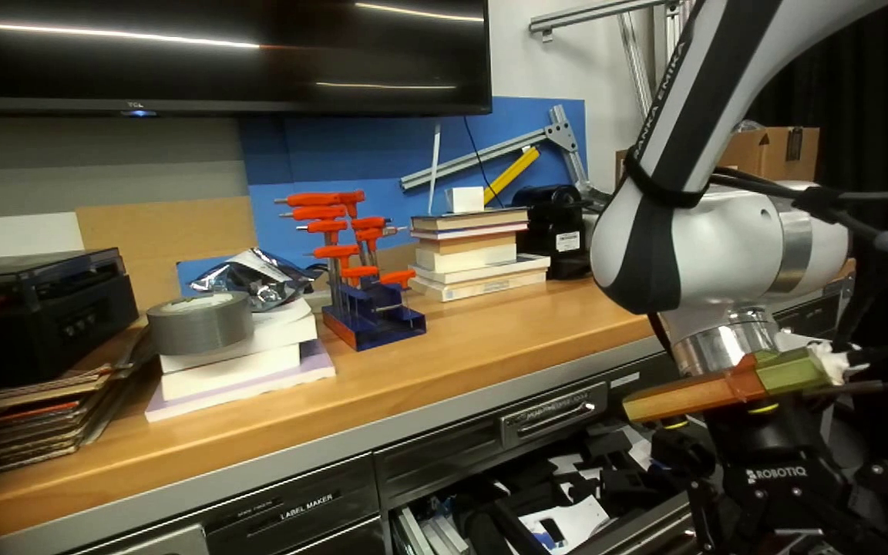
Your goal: Put the three black objects in the open drawer and close it
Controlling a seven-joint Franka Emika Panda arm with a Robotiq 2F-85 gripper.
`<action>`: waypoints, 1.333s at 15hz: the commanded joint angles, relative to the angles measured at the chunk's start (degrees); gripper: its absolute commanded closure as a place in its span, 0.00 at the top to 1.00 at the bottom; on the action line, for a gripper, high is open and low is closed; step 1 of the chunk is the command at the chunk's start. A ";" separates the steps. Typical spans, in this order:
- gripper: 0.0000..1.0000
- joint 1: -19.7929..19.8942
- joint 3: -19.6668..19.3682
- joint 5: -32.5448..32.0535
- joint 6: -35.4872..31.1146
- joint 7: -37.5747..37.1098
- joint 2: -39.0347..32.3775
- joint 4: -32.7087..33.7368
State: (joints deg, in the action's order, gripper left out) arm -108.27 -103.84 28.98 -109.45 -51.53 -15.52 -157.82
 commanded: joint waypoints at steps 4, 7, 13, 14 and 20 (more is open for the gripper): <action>1.00 9.95 13.24 1.78 -7.57 -4.22 -0.05 -0.04; 1.00 15.82 20.31 6.13 -12.78 -4.53 -1.80 -0.05; 1.00 29.06 35.35 18.14 -16.56 0.36 -8.28 -0.10; 1.00 31.08 37.89 19.80 -16.58 1.48 -9.51 -0.12; 1.00 49.39 57.74 25.96 -25.76 5.13 -12.28 1.12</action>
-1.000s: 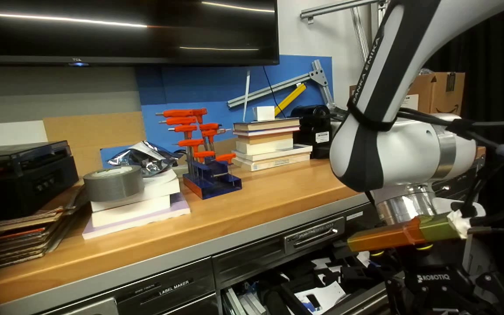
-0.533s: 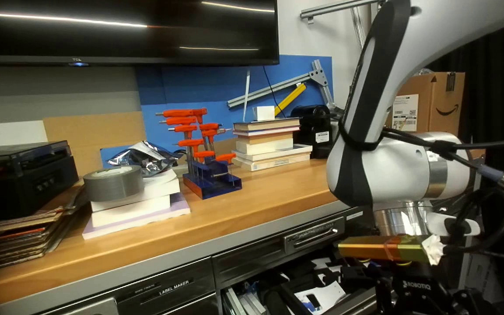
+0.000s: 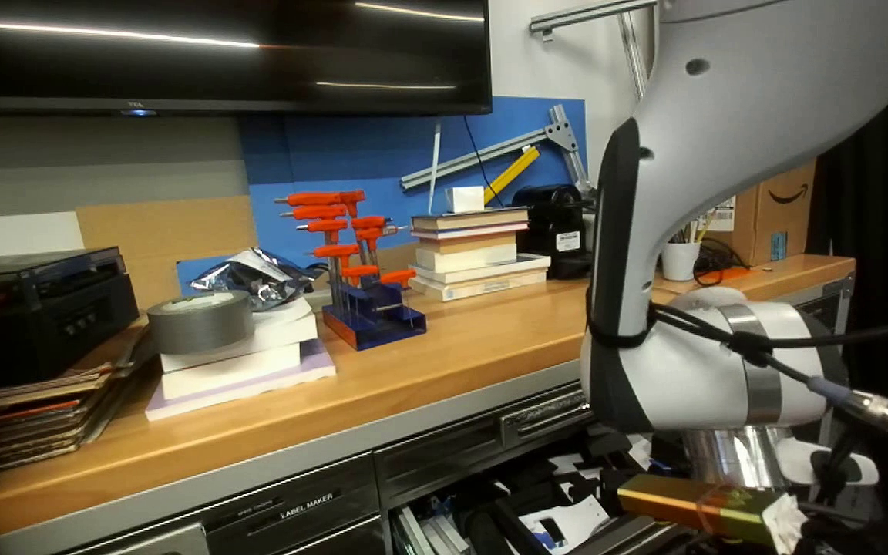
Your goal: Put the three black objects in the open drawer and close it
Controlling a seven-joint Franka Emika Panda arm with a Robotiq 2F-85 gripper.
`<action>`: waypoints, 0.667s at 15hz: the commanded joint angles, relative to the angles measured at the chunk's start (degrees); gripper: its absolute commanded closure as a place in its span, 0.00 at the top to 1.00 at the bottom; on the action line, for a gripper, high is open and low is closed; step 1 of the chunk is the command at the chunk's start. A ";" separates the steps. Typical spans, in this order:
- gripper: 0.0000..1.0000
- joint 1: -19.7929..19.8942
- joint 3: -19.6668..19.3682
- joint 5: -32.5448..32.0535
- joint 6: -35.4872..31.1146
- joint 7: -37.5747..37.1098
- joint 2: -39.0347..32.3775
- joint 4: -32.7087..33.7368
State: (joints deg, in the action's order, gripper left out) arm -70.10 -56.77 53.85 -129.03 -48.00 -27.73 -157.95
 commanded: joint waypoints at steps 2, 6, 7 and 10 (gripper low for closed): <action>1.00 19.32 18.41 1.78 -10.18 2.98 -2.28 3.41; 1.00 36.30 30.51 -0.94 -15.40 5.26 -4.46 8.23; 1.00 40.40 33.33 -2.34 -17.05 5.38 -4.81 9.37; 1.00 51.53 40.46 -6.90 -23.12 5.93 -7.19 14.59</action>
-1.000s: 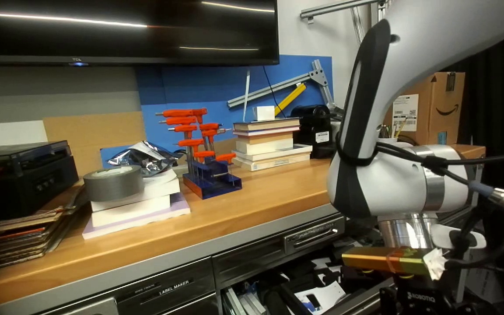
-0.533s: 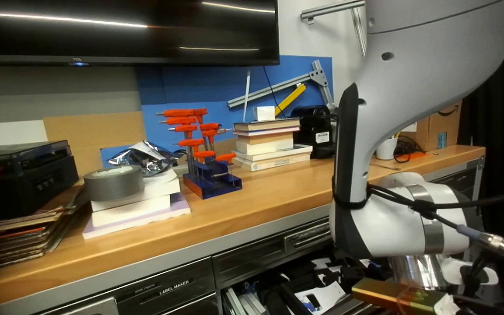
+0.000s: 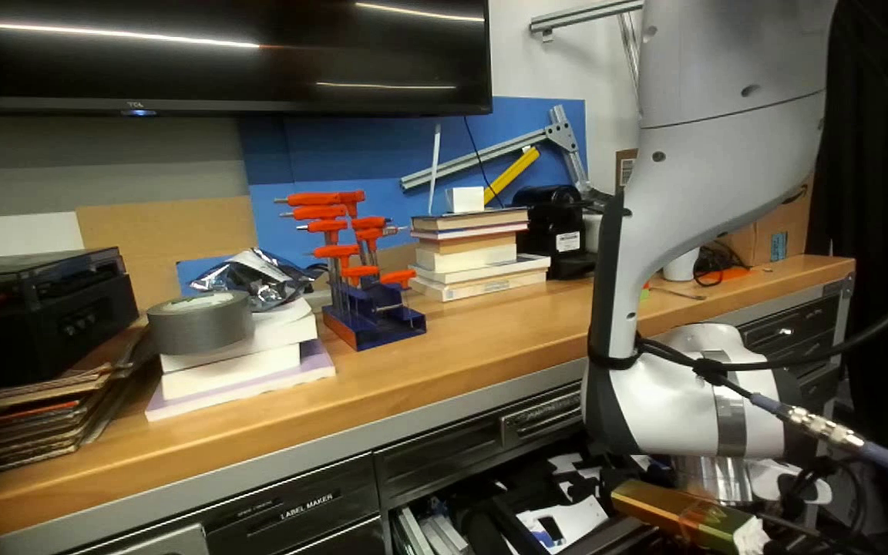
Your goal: Put the three black objects in the open drawer and close it
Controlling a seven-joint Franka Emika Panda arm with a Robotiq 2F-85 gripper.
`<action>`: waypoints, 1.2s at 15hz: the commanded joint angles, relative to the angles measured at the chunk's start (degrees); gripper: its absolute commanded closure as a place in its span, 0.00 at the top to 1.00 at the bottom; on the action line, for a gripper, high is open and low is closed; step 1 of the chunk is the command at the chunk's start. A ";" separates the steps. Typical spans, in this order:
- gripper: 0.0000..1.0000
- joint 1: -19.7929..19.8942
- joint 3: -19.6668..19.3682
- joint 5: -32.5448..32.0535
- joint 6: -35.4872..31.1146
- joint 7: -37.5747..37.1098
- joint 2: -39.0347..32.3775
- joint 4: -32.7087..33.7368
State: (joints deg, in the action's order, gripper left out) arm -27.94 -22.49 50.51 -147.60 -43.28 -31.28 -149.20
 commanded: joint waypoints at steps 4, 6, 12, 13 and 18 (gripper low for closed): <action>1.00 16.54 9.40 -11.38 -7.97 0.51 -7.28 12.71; 1.00 18.22 9.94 -15.25 -8.42 -0.11 -8.61 15.99; 1.00 21.36 11.77 -23.45 -8.37 -1.16 -10.64 25.24; 1.00 21.80 12.19 -24.06 -8.32 -1.04 -10.67 26.34; 1.00 21.78 11.98 -27.96 -6.13 -0.28 -7.16 23.62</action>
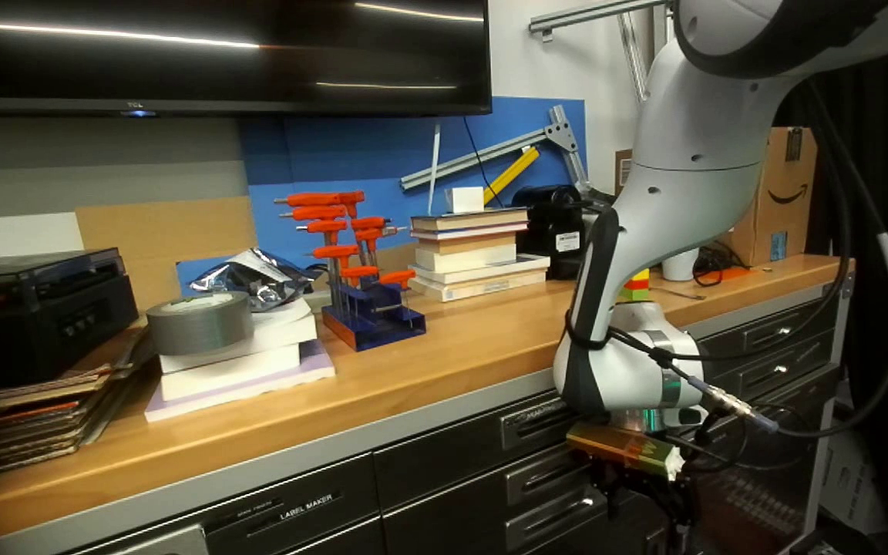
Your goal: Put the three black objects in the open drawer and close it
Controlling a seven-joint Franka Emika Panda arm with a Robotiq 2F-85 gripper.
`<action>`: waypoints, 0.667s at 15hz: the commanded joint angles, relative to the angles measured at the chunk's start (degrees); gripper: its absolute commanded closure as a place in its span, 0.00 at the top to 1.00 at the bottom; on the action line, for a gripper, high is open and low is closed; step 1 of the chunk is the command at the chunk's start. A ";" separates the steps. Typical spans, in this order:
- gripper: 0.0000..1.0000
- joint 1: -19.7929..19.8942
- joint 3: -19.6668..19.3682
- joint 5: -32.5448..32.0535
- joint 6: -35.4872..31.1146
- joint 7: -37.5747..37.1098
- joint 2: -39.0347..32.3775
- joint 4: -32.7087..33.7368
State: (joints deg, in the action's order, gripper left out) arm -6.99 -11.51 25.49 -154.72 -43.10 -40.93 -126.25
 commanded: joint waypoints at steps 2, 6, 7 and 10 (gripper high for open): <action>1.00 -0.82 -0.40 -5.88 3.63 -1.20 5.98 -2.47; 1.00 -1.59 0.31 -11.15 11.59 -0.24 16.22 -8.10; 1.00 -1.27 1.06 -12.00 14.46 0.32 19.55 -9.75; 1.00 -0.80 3.10 -14.36 24.28 0.36 28.74 -14.22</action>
State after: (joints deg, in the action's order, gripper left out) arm -8.43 -10.26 13.88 -137.37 -42.93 -23.40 -133.83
